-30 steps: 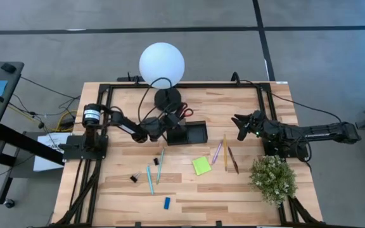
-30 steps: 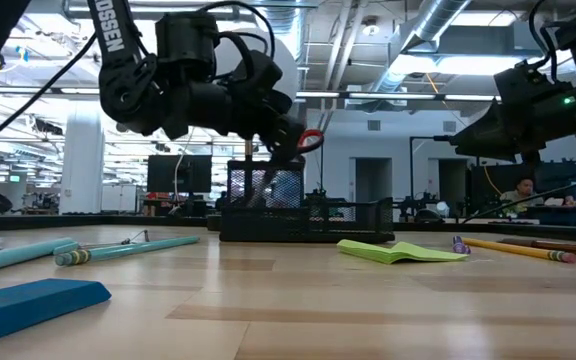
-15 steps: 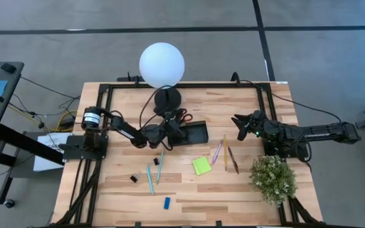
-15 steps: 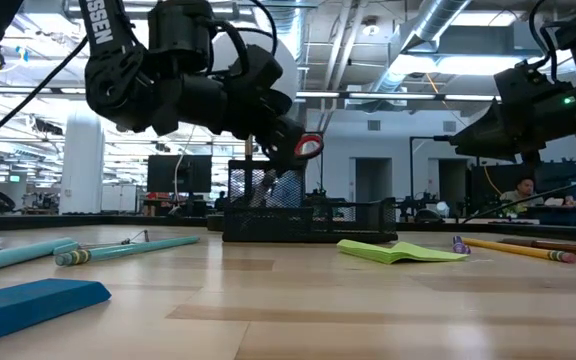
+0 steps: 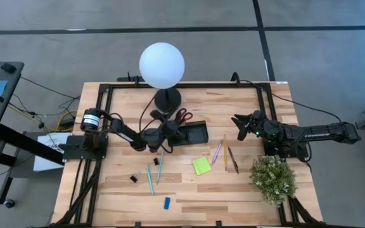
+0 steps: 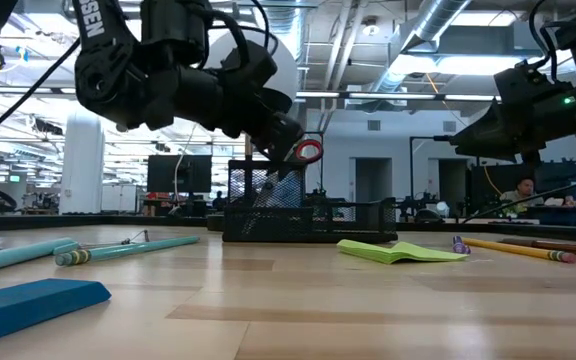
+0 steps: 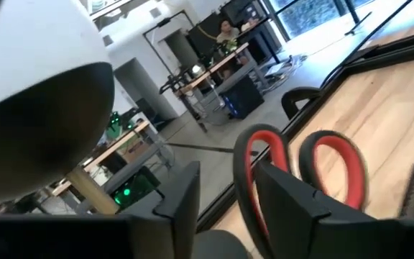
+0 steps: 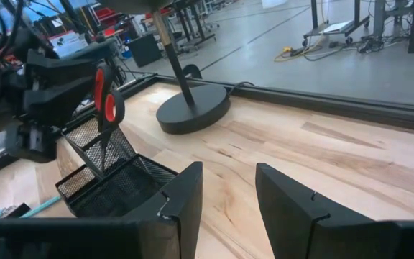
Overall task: Pick and place office supplies into organizer
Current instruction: Put the scissors into the desk organizer, then put the light blue pencil into the desk organizer
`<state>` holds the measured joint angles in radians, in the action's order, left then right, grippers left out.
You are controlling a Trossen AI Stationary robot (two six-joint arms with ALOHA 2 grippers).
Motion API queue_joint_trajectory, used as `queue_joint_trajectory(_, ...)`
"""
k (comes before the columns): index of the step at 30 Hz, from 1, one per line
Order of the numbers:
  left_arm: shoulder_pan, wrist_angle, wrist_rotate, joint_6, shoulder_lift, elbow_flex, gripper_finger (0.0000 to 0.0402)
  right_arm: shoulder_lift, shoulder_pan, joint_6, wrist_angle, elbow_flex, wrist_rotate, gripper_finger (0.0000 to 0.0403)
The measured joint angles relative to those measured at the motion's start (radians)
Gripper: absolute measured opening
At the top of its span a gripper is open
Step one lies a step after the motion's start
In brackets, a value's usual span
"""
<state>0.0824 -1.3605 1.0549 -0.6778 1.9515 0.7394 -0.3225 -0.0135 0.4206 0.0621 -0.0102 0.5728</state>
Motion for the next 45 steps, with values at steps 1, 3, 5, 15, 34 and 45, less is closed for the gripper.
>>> queue_joint_trajectory(1, 0.01, 0.0, 0.011, -0.004, 0.0, 0.004, 0.0141, 0.0, 0.0, 0.002, 0.0, 0.0, 0.0, 0.0123)
queue_joint_trajectory(3, 0.033, 0.001, 0.043, -0.022, 0.0, 0.02, 0.0152, 0.0, 0.0, 0.036, 0.0, 0.0, 0.001, 0.0123)
queue_joint_trajectory(5, 0.057, 0.0, 0.079, -0.067, 0.0, 0.045, 0.0161, 0.0, -0.001, 0.07, 0.0, 0.0, 0.001, 0.0123)
queue_joint_trajectory(15, 0.155, 0.0, 0.309, -0.425, -0.001, 0.259, 0.0185, 0.0, 0.0, 0.071, 0.0, 0.0, -0.003, 0.0121)
queue_joint_trajectory(34, 0.225, 0.678, 0.356, -0.437, -0.425, 0.353, 0.0186, -0.021, 0.0, 0.103, 0.0, 0.0, 0.001, 0.0122)
queue_joint_trajectory(45, 0.253, 1.248, 0.445, 0.317, -0.739, 0.318, 0.0186, -0.134, 0.0, 0.103, 0.0, 0.0, 0.001, 0.0122)
